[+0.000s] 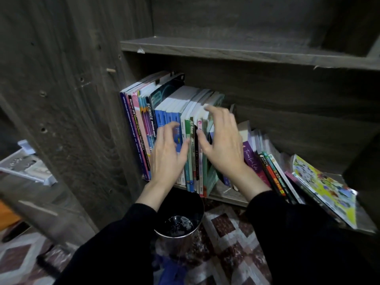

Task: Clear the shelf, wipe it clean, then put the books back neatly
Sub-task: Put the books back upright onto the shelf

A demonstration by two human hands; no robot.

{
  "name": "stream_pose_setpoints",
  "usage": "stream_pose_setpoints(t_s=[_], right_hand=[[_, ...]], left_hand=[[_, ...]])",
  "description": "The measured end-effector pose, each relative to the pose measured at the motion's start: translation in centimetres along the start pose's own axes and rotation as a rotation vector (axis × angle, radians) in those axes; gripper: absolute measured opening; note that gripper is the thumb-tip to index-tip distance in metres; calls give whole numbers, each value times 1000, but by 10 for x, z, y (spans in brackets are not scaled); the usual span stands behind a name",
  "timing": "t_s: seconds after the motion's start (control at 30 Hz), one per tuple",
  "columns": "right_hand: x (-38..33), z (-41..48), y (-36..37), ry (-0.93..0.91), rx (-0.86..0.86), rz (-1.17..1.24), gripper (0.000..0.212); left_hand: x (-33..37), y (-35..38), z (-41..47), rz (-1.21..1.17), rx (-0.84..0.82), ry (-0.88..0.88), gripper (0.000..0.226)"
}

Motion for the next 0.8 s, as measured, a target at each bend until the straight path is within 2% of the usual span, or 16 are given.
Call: stream_pose_setpoints(t_s=[0.1,0.17,0.5,0.8], right_hand=[[5,10,17,-63,-270,-22,46],[12,9,20,-64,-328,2,44],[17,8,13,-34,-315,17,42],[21,8,18,-65,-361,-120,41]], left_hand=[[14,0,16,98,-52,120,49],[14,3,24,151,-106,138,51],[19,5,29,274,-145,179,53],[28,5,30,372,-151,212,47]])
Point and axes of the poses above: each hand's wrist, its own z-axis towards the middle knuckle, its own y-axis out of the palm, x = y × z, the point moved 6 cm from there along z, towards the middle knuckle, and after that the axes turned 9 degrees about x, right-handed, at the moved point
